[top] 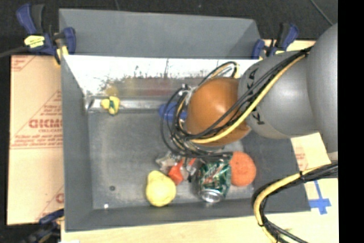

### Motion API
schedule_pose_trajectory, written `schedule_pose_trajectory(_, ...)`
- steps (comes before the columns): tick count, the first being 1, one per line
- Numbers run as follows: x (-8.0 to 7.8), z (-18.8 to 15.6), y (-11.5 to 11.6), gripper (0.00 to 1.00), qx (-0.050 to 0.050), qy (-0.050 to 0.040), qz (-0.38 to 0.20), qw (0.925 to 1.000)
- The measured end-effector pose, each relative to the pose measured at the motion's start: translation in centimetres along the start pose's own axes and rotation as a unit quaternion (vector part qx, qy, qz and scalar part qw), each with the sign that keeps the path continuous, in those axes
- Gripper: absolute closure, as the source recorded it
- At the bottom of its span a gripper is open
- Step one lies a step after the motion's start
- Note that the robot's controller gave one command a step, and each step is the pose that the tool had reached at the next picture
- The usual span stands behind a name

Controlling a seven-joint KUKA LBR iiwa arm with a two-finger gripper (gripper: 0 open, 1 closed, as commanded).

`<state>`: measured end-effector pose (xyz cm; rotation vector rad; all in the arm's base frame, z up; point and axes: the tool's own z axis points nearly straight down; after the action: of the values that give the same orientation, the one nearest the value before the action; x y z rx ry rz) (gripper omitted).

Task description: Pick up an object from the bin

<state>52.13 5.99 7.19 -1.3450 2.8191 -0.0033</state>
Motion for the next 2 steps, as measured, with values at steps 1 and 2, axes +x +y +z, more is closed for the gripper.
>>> schedule_pose_trajectory(1,0.1,-2.2,0.0,1.00,-0.001,0.0020,0.002,1.0000)
schedule_pose_trajectory(2,0.2,-5.7,0.1,1.00,-0.004,0.0039,0.002,1.0000)
